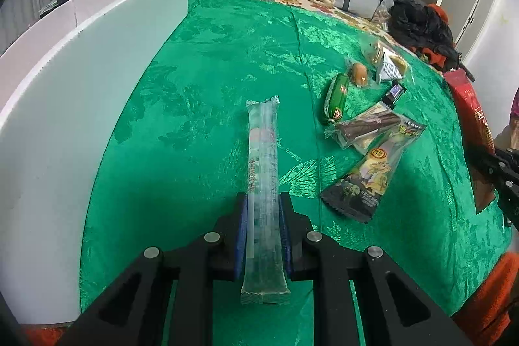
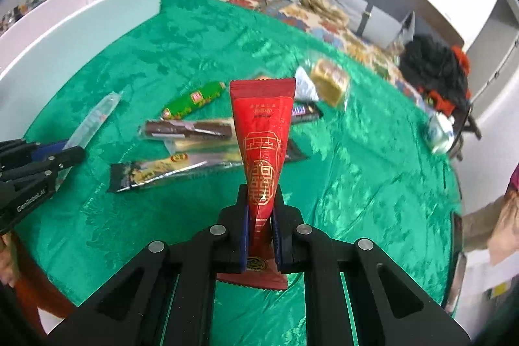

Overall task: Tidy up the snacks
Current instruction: 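Carry the ice pop and red packet over the white box and release both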

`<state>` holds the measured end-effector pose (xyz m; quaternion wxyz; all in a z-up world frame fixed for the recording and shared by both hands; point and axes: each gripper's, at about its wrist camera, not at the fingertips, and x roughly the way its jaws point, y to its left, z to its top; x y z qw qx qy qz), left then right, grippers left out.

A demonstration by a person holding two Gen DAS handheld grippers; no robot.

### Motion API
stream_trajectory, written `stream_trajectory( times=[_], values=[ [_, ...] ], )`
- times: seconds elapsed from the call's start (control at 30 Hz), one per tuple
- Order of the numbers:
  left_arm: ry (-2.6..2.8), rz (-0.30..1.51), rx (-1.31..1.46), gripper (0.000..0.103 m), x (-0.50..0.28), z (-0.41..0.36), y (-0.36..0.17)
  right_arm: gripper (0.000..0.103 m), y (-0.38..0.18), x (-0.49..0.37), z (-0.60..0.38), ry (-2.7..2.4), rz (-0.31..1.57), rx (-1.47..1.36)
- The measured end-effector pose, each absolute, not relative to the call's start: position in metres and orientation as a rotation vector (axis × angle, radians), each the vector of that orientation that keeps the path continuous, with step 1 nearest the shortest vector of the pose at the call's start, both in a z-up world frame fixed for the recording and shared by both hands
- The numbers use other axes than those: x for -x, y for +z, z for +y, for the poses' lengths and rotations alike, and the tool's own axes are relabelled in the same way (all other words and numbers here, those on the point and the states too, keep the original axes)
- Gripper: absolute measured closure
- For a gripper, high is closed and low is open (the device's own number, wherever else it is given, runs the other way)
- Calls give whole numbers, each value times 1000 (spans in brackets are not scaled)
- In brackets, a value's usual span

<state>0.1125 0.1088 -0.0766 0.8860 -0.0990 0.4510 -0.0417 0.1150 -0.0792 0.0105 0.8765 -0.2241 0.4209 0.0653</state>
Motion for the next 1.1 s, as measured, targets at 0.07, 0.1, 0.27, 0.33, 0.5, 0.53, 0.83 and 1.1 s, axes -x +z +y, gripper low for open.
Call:
stream_trajectory(
  times=[0.07, 0.1, 0.27, 0.33, 0.5, 0.53, 0.83, 1.1],
  values=[
    [-91, 932, 220, 85, -111, 110, -73, 91, 13, -113, -76, 145, 871, 476],
    [-97, 928, 239, 85, -109, 112, -70, 91, 14, -113, -75, 156, 876, 467],
    [-195, 848, 529, 85, -85, 145, -16, 91, 27, -119, -80, 329, 997, 177],
    [-201, 782, 575, 85, -73, 167, 16, 91, 51, -122, -66, 408, 974, 110],
    [6, 651, 469, 85, -57, 254, 88, 91, 127, -132, 11, 679, 899, -25],
    [60, 654, 441, 85, -59, 270, 91, 91, 135, -134, 28, 727, 897, -44],
    [452, 837, 239, 16, -62, 363, 13, 37, 128, -156, 121, 930, 943, -213],
    [365, 744, 103, 15, -58, 304, 28, 37, 19, -126, -34, 539, 842, 306]
  ],
)
